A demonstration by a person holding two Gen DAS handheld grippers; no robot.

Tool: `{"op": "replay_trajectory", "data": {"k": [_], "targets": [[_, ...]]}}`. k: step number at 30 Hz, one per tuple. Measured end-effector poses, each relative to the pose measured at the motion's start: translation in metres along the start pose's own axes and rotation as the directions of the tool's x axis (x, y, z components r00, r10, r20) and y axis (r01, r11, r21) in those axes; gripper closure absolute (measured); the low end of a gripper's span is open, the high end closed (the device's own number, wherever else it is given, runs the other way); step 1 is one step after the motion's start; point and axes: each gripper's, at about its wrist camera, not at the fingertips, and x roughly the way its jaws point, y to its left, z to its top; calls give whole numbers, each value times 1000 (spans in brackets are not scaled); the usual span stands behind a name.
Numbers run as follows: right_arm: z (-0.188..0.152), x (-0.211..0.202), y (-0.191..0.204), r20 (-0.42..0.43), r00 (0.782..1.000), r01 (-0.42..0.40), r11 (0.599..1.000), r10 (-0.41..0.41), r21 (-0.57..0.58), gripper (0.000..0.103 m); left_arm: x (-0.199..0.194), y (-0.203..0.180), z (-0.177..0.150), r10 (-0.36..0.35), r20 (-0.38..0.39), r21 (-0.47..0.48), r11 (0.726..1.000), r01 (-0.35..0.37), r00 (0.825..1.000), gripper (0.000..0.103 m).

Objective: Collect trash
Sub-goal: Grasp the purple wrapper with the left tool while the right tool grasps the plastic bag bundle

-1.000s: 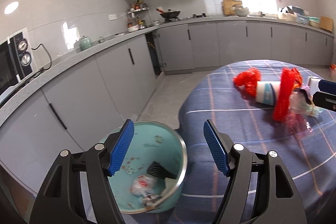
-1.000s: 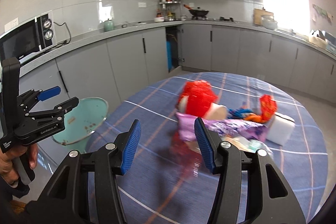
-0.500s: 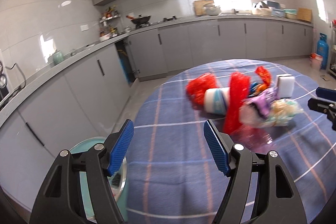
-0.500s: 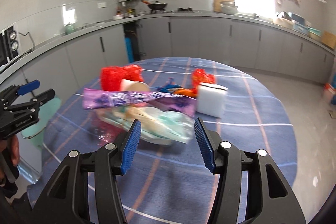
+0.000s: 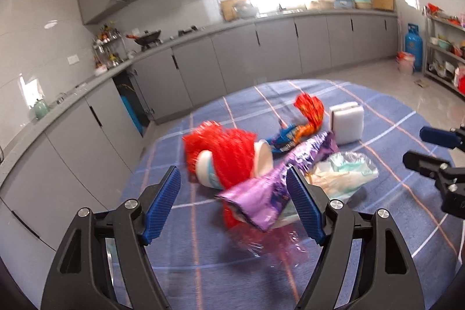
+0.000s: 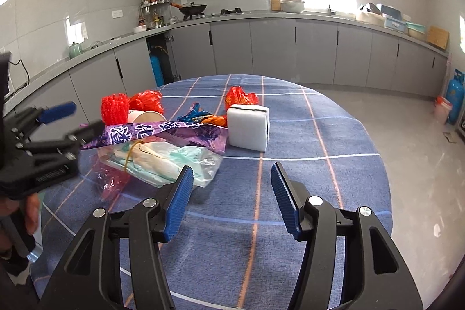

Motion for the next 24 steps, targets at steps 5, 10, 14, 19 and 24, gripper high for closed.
{"op": "replay_trajectory", "data": {"k": [5, 10, 14, 19, 24], "targets": [[-5, 3, -4, -6, 1000, -6, 1000, 6, 13, 46, 10, -15, -8, -40, -46, 39, 998, 41, 998, 51], [-10, 3, -6, -13, 1000, -8, 1000, 8, 19, 46, 4, -19, -10, -62, -52, 57, 996, 65, 997, 88], [-12, 2, -4, -9, 1000, -9, 1000, 9, 17, 46, -10, -13, -9, -61, -24, 54, 997, 62, 998, 96], [-13, 6, 4, -21, 1000, -20, 1000, 20, 2, 46, -42, -2, -6, -60, 39, 26, 998, 59, 997, 97], [-9, 10, 16, -36, 998, -59, 998, 58, -29, 46, -69, 15, -4, -68, 77, -10, 998, 69, 995, 97]]}}
